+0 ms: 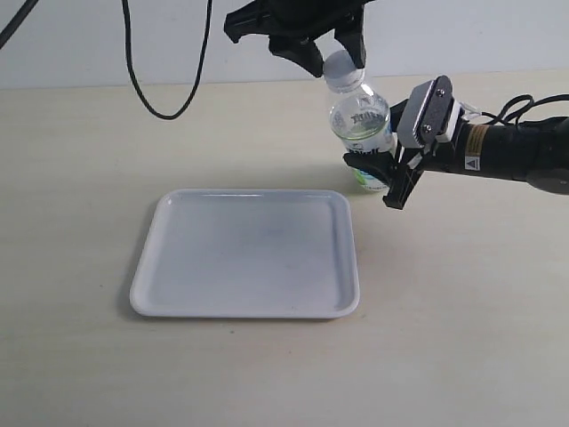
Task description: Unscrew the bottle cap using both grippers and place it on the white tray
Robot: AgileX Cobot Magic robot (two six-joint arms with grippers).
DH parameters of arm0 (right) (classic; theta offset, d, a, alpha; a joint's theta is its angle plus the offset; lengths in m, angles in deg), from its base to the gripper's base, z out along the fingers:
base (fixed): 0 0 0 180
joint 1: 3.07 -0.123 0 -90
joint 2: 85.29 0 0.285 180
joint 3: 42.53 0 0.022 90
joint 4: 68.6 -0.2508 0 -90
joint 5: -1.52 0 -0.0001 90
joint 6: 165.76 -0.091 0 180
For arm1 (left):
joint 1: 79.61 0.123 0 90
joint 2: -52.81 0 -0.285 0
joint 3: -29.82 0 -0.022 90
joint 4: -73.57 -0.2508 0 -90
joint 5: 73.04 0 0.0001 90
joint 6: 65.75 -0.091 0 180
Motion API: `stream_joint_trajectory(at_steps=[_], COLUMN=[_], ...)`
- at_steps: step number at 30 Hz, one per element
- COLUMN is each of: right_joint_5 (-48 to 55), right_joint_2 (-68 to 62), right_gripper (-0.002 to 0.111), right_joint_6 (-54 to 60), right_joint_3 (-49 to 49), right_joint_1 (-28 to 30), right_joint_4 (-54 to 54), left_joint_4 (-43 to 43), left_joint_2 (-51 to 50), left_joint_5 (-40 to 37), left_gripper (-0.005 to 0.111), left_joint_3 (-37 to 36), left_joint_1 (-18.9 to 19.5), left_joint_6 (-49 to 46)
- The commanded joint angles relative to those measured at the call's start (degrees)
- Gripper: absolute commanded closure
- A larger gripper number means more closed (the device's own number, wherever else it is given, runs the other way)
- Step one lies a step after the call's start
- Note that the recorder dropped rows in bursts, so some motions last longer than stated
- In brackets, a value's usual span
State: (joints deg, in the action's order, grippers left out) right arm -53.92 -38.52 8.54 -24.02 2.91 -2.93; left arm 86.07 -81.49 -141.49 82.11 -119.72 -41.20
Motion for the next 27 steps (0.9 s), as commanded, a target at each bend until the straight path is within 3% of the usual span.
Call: stream_joint_trajectory(at_steps=[1, 14, 17, 22, 24, 27], right_joint_5=[3.05, 2.21, 2.23, 2.23, 2.23, 2.23], right_joint_2=[-0.92, -0.92, -0.92, -0.92, -0.92, -0.92], right_gripper=[0.108, 0.108, 0.108, 0.108, 0.108, 0.108], right_joint_6=[-2.07, -2.46, -3.36, -4.01, -4.02, -5.6], right_joint_3=[0.52, 0.52, 0.52, 0.52, 0.52, 0.52], right_joint_1=[0.03, 0.03, 0.03, 0.03, 0.03, 0.03], right_joint_4=[0.93, 0.93, 0.93, 1.62, 2.4, 2.4], left_joint_4=[4.2, 1.23, 1.12, 1.12, 1.12, 0.37], left_joint_2=[0.01, 0.01, 0.01, 0.11, 0.33, 0.75], left_joint_5=[-1.51, -1.11, -0.03, 1.44, 1.56, 1.69], left_gripper=[0.107, 0.103, 0.082, 0.028, 0.018, 0.018], left_joint_3=[-0.1, -0.1, -0.1, -0.1, -0.1, -0.1], left_joint_1=[-0.47, -0.34, -0.34, -0.34, -0.34, -0.34], left_joint_6=[6.21, 4.98, -0.71, -17.6, -25.36, -37.98])
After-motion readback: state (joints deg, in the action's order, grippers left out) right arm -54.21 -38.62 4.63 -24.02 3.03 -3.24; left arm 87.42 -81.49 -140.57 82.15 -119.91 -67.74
